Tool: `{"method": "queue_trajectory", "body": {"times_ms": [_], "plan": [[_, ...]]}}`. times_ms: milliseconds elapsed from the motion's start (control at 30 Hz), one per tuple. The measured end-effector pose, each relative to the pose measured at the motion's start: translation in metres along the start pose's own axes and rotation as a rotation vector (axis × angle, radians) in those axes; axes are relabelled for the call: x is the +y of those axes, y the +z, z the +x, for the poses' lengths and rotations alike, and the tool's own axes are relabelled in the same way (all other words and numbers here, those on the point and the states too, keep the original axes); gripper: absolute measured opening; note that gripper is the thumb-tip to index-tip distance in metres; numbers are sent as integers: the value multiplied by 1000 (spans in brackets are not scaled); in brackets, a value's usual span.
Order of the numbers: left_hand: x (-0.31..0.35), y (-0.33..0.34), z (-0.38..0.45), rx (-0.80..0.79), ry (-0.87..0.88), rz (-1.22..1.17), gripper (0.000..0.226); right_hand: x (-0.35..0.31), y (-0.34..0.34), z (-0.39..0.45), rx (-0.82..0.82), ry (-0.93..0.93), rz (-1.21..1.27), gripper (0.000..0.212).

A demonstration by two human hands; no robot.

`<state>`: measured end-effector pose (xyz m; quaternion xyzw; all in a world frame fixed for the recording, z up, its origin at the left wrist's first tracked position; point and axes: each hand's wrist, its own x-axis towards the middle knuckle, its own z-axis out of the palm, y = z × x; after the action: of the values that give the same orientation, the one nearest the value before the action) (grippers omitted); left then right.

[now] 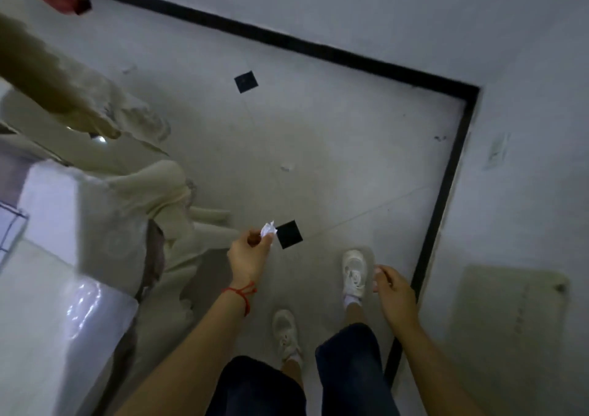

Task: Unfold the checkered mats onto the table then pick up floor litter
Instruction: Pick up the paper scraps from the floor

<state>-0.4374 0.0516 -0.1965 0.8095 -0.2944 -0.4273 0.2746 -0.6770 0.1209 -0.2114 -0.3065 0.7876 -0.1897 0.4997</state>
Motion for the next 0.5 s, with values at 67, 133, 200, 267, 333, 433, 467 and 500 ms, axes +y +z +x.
{"method": "queue_trajectory", "body": {"times_ms": [67,133,200,267,333,433,467,500], "plan": [[27,0,-2,10,-15,-4,27,-26,-11,10,-37,-1,31,28],[49,2,0,39,-43,-28,30,-55,-25,26,-93,-23,43,24],[65,5,6,48,-63,-54,28,-87,-40,46,-133,-36,55,23],[82,9,16,47,-66,-84,25,-119,-54,72,-143,-59,70,20],[92,12,30,62,-81,-135,24,-147,-64,100,-139,-68,37,23],[106,15,51,85,-109,-178,23,-183,-60,138,-153,-75,-23,26],[107,16,60,87,-118,-185,24,-192,-54,151,-158,-72,-35,26],[108,18,70,92,-132,-185,24,-203,-48,164,-165,-66,-49,26]]}}
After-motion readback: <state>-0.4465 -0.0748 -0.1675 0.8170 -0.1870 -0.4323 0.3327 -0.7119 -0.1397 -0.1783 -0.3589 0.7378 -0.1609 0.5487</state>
